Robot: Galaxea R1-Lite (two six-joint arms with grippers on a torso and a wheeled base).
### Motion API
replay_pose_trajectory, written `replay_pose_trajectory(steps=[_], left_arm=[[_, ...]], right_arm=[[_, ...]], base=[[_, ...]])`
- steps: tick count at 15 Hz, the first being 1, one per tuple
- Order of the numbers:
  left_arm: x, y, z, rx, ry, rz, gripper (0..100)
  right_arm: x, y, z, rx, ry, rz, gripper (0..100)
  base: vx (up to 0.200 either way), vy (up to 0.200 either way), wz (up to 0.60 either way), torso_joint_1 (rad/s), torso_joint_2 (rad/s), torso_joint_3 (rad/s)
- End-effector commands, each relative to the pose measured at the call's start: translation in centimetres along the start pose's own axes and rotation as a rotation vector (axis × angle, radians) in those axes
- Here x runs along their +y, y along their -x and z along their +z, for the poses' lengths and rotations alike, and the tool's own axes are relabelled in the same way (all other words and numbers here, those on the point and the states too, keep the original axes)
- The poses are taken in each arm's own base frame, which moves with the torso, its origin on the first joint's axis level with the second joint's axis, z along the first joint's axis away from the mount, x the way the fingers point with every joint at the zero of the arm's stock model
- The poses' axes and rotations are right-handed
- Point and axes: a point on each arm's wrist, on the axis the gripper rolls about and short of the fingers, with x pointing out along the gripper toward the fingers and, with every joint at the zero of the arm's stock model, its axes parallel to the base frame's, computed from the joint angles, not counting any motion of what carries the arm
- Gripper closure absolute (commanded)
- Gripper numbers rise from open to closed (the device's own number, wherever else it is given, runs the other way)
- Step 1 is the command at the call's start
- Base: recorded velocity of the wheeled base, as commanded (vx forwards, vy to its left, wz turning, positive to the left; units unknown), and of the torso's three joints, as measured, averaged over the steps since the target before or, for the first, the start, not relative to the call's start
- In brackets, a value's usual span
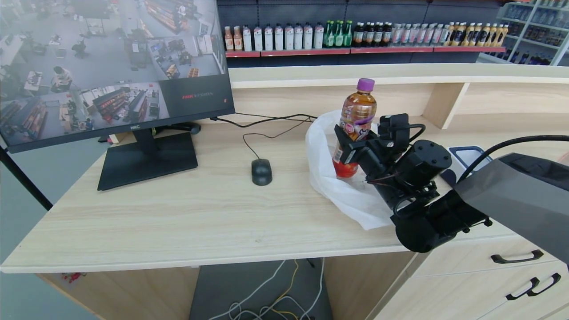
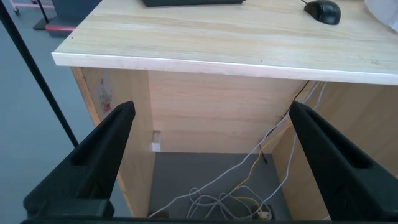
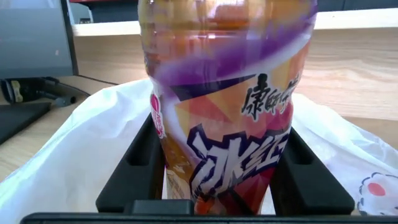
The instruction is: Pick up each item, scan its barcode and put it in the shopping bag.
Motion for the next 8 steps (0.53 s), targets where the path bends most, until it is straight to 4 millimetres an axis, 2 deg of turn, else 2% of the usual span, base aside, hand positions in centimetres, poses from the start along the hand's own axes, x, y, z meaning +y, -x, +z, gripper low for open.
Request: replay_pose_trajectory(steps=[1, 8], left_arm=[[0.0, 0.0, 0.0, -0.001, -0.001, 0.001, 0], [0.0, 0.0, 0.0, 0.001, -0.001, 0.001, 0]], right_arm=[[0.0, 0.0, -0.9, 0.016, -0.003, -0.001, 100], [-0.1, 0.2, -2.4, 0.05, 0.002, -0.004, 100]], base=[[0.0, 0.0, 0.0, 0.0, 0.0, 0.0], [0.0, 0.0, 0.0, 0.0, 0.0, 0.0]])
